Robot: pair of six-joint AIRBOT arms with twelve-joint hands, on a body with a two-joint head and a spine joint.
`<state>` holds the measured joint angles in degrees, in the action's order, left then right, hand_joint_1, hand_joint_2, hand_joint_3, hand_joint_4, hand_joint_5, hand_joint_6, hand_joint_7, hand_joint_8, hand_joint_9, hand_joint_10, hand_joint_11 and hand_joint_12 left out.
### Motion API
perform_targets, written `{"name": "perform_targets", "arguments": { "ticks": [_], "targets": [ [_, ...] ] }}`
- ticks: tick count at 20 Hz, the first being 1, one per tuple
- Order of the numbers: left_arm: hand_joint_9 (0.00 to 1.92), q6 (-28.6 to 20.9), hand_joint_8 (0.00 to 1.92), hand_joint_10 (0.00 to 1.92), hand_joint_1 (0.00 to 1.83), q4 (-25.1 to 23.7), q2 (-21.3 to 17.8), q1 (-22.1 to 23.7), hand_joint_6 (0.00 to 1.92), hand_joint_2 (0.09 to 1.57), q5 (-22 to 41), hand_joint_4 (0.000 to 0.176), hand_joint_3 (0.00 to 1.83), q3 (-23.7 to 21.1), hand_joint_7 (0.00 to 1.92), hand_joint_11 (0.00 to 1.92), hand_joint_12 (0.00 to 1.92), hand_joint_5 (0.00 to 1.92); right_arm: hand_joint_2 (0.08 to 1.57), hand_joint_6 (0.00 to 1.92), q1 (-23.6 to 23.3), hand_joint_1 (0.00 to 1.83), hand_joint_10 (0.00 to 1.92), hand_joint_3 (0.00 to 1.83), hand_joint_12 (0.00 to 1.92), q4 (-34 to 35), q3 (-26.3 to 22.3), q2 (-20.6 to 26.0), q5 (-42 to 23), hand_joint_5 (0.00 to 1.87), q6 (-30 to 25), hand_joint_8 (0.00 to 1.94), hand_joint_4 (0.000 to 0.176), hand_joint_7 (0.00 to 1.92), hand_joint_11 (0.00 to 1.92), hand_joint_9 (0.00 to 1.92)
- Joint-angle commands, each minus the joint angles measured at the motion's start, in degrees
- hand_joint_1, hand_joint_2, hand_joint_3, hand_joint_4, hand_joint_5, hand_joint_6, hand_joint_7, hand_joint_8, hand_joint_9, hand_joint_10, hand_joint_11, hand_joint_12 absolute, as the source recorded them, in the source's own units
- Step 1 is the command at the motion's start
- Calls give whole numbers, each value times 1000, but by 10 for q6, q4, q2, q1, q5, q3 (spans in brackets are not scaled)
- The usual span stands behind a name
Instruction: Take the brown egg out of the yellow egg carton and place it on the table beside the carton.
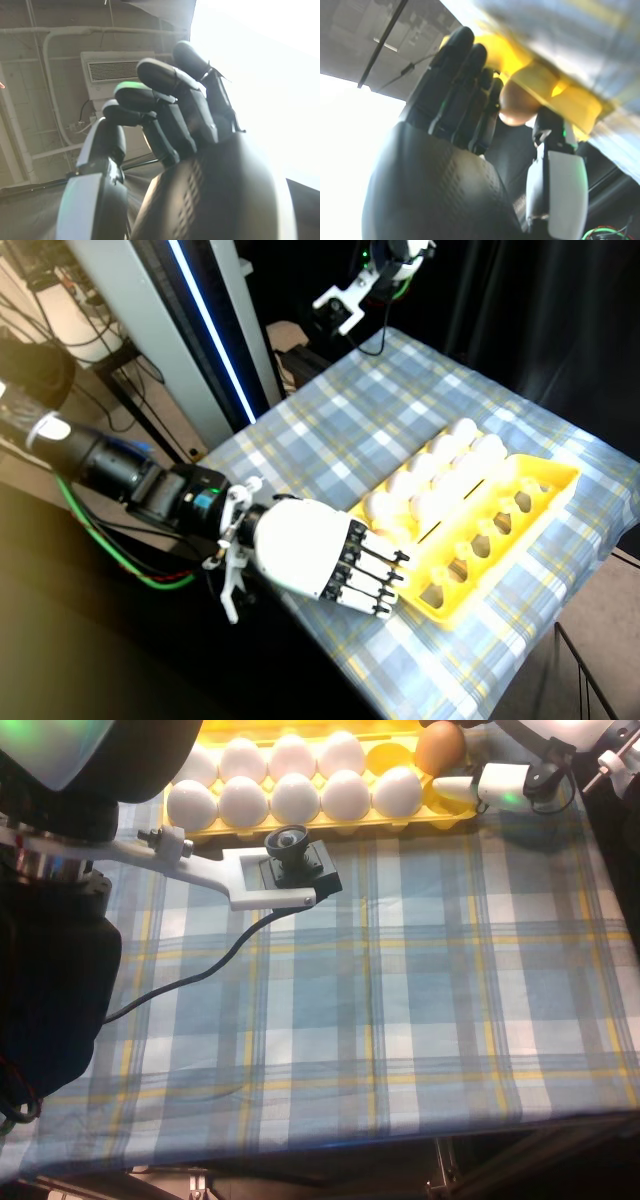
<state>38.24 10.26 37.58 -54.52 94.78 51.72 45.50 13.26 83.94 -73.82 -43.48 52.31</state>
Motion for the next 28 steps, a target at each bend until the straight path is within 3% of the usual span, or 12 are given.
{"name": "perform_targets", "arguments": {
  "ticks": [1,7,9,13,14,15,16,17,18,20,27,28],
  "targets": [
    [650,-7,1497,1405,719,-20,3,12,1322,1328,47,0,0,-3,882,307,1386,962,1194,1208,-6,1080,3,0,190,-6,-2,-1,-58,827,1,6,0,915,809,896],
    [668,-7,1444,1362,724,-20,3,12,1360,1368,47,0,1,-4,870,321,1376,912,1186,1193,-7,1033,0,0,137,-8,-25,19,-86,841,1,0,0,852,703,735],
    [664,-7,1477,1387,730,-20,3,12,1342,1360,47,0,1,-4,844,352,1387,894,1178,1171,-7,1031,0,0,101,-9,-39,32,-104,856,1,0,15,827,632,666],
    [648,-7,1518,1418,688,-20,3,11,1432,1368,47,0,2,-4,845,347,1401,903,1177,1171,-7,1042,1,0,87,-20,-75,57,-141,856,1,8,0,854,605,644],
    [644,-7,1490,1374,654,-20,3,11,1434,1380,47,0,2,-4,846,338,1368,906,1143,459,-7,950,7,0,59,-25,-83,64,-148,788,1,14,0,837,550,599],
    [671,-7,1497,1362,660,-20,3,11,1391,1393,47,0,2,-4,853,379,1330,897,1125,156,-7,942,9,0,34,-29,-92,71,-155,848,1,5,0,830,500,559],
    [694,-7,1525,1399,612,-20,3,11,1361,1408,47,0,2,-4,868,382,1343,939,1123,50,-7,940,3,0,22,-30,-95,73,-160,882,1,3,0,839,479,541],
    [693,-7,1492,1369,595,-20,3,11,1332,1408,47,0,1,-4,876,371,1331,970,1124,813,-7,1046,5,7,18,-30,-87,72,-157,942,1,4,0,851,482,549],
    [722,-7,1446,1345,626,-20,3,11,1369,1398,47,0,0,-4,904,389,1301,980,1127,351,-7,966,4,4,29,-29,-85,70,-154,820,1,11,0,848,519,561],
    [737,-7,1452,1332,629,-20,3,11,1442,1403,47,0,2,-4,905,412,1262,952,1136,39,-7,925,7,1,63,-27,-72,56,-135,859,1,3,0,859,622,642],
    [717,-7,1482,1355,715,-20,3,11,1439,1354,47,0,0,-4,905,416,1353,944,1128,5,-7,924,1,1,56,-14,-41,31,-93,887,1,4,0,819,622,631],
    [689,-7,1536,1406,747,-20,3,11,1470,1343,47,0,0,-4,892,365,1411,920,1148,834,-7,1011,0,0,53,-14,-44,34,-97,923,1,0,30,853,633,651]
  ]
}}
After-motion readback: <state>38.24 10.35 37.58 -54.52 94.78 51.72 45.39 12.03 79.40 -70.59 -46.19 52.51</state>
